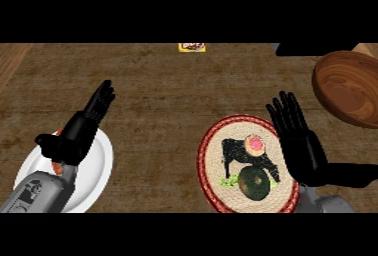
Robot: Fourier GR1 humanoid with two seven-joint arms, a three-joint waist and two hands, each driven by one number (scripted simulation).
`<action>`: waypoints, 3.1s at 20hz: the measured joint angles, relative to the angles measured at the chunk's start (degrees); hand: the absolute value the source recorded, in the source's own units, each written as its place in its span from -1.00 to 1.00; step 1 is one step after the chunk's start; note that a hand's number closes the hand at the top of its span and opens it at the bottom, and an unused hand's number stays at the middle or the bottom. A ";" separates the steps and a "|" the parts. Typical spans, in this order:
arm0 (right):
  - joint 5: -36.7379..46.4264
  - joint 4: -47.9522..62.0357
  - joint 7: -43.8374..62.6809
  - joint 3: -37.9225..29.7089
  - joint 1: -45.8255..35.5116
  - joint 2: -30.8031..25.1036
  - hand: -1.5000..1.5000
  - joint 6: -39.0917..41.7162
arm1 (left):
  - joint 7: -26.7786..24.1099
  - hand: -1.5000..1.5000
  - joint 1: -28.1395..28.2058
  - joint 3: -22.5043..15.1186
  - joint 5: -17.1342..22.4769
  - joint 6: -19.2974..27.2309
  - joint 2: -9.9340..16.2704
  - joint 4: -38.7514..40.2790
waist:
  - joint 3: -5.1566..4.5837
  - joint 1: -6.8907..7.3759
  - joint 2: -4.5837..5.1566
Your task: Pick the cupcake from the placemat and place it in the bowl
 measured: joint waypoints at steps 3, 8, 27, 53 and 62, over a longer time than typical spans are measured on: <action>5.72 -1.91 0.79 0.42 0.59 -2.67 1.00 -3.50 | 1.15 0.00 0.44 -0.31 0.45 0.17 -1.74 -0.58 | -0.36 -0.11 0.27; 20.08 -0.91 5.01 -2.85 3.05 -14.15 -1.00 -12.16 | 3.42 0.00 2.65 -0.44 4.16 -0.47 -4.26 -1.25 | -1.25 -2.01 0.44; 68.36 -19.28 50.35 13.12 5.41 -21.63 -1.00 -11.76 | 8.29 0.00 4.08 -2.62 6.73 -1.48 -8.51 -4.03 | -1.14 0.25 0.47; 66.03 -5.45 78.53 12.83 -15.21 -1.92 -1.00 16.88 | 9.15 0.00 4.17 0.15 6.13 -4.01 -9.27 -4.15 | -0.69 0.50 0.74; 70.67 0.37 75.90 12.47 -15.33 1.89 -1.00 18.34 | 10.21 0.00 4.12 1.37 5.38 -4.86 -10.36 -4.25 | -0.64 0.51 0.74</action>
